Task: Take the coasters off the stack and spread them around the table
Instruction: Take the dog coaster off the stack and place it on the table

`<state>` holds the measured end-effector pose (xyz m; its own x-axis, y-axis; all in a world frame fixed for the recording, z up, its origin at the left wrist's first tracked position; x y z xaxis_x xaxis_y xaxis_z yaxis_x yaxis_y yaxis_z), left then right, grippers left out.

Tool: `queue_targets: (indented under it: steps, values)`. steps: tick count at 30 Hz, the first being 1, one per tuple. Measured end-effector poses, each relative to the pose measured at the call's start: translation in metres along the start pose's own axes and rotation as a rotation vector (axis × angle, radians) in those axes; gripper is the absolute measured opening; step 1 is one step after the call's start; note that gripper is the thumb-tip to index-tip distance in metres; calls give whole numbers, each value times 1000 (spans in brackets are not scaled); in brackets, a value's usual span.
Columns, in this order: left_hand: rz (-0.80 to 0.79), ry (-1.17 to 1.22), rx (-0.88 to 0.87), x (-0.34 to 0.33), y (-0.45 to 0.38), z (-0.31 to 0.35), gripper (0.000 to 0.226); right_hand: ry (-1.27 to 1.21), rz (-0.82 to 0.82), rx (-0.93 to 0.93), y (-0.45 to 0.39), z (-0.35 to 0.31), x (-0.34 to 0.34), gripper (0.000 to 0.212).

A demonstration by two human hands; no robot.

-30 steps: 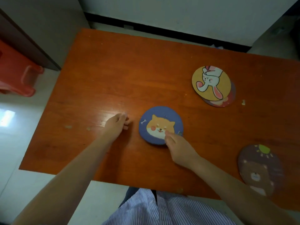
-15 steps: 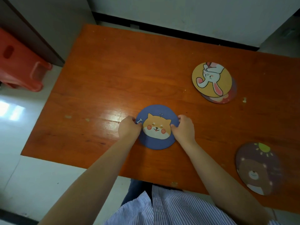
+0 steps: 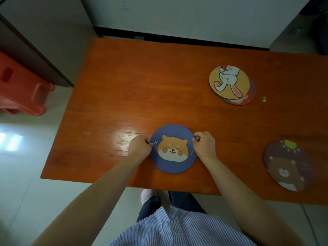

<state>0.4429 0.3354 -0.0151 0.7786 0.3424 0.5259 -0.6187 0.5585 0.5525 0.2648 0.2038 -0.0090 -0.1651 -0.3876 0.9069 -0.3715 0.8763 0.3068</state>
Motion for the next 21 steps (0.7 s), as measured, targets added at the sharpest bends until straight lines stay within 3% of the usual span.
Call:
queue_targets:
  steps: [12, 17, 21]
  values:
    - [-69, -138, -62, -5, 1, -7, 44, 114, 59, -119, 19, -2, -11, 24]
    - [-80, -166, -159, -2, 5, -3, 9, 275, 113, -119, 28, -9, -12, 37]
    - [-19, -333, -273, 23, 4, -12, 24, 346, 102, -25, 25, -27, -14, 37]
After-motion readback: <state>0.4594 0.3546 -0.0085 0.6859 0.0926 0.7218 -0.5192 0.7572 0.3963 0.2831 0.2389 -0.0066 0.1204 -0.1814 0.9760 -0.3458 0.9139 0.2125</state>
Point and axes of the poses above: each hand's wrist, its own y-axis away from the middle knuckle, its own x-axis out of the back of the hand, z = x × y, the point moved 5 cm from there along -y, towards the middle knuckle, and after that the axes turned 14 degrees about y, right-handed, at the moved point
